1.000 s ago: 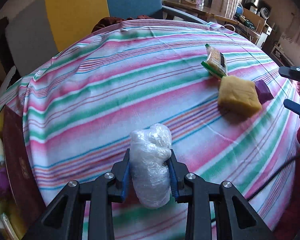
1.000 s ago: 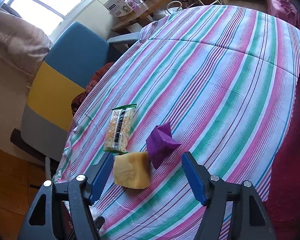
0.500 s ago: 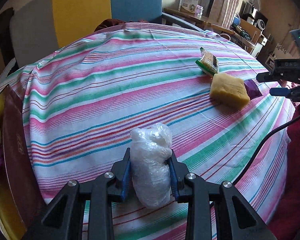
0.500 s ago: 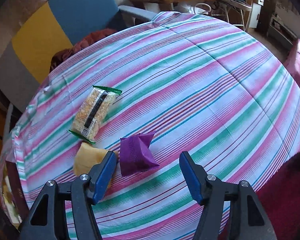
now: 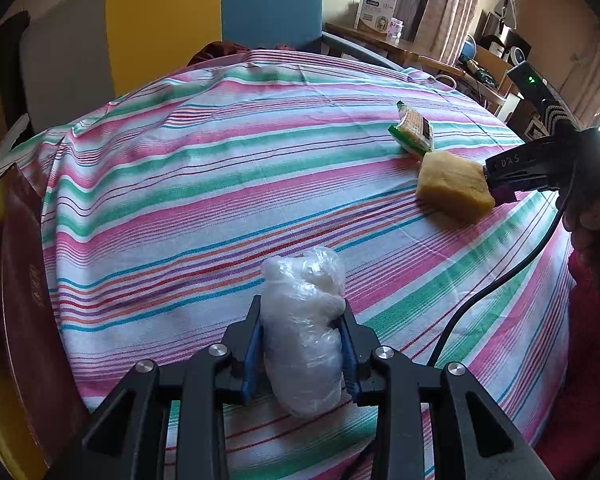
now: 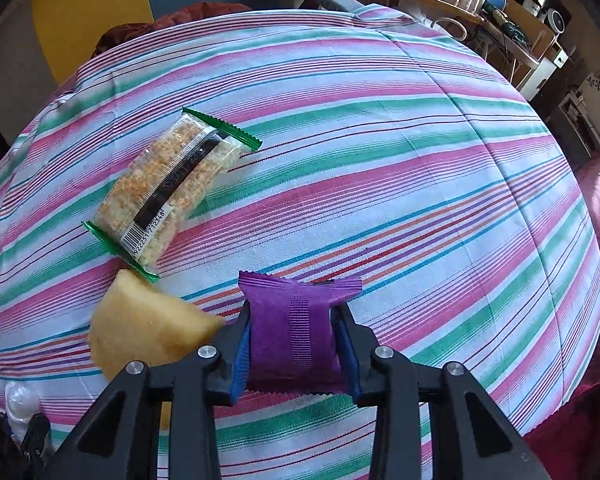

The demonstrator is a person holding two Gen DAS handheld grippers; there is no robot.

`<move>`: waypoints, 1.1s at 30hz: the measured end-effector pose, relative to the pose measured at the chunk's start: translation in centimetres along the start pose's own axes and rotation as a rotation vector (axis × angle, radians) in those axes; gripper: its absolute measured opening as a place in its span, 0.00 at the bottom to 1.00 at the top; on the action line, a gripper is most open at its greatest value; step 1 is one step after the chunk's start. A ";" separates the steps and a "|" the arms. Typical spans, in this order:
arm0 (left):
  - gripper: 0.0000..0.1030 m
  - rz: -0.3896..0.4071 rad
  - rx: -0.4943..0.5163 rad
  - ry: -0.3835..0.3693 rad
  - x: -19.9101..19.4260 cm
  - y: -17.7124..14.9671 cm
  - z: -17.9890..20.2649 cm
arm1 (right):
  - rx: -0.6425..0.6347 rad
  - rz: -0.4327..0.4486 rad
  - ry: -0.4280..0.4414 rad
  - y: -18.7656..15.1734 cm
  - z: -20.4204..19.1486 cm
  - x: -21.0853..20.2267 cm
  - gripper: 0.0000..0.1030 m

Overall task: Organize objects
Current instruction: 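Grasp the white plastic-wrapped bundle with the left gripper while the right gripper grasps the purple pouch, then carry the white bundle into the gold tray and open the left gripper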

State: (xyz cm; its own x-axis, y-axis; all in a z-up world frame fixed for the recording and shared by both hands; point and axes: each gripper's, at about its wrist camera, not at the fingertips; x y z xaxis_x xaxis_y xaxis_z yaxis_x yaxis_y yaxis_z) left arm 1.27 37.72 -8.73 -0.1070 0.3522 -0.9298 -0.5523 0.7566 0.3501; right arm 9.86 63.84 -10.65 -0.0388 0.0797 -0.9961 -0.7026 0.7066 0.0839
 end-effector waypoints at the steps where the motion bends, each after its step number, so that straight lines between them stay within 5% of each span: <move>1: 0.34 0.005 0.001 0.006 0.0 0.0 0.1 | 0.001 0.005 0.002 -0.1 0.1 0.0 0.36; 13: 0.32 0.011 0.007 0.046 -0.6 0.0 0.6 | -0.012 0.026 0.012 -0.3 0.8 0.6 0.36; 33: 0.32 0.210 -0.068 0.084 -11.1 -4.3 -1.7 | -0.062 0.060 -0.024 -0.8 1.0 0.8 0.35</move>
State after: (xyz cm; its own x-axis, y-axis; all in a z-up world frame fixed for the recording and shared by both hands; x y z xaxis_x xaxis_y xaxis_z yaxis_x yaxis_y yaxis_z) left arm 3.45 29.58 -0.09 -0.2922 0.4488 -0.8445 -0.5651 0.6314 0.5311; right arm 11.08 64.00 -11.50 -0.0657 0.1377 -0.9883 -0.7425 0.6549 0.1406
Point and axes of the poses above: each gripper's, at about its wrist camera, not at the fingertips, and x roughly the way its jaws point, z to its right, y to its top, and after that the axes turned 13 degrees about -z, right-handed
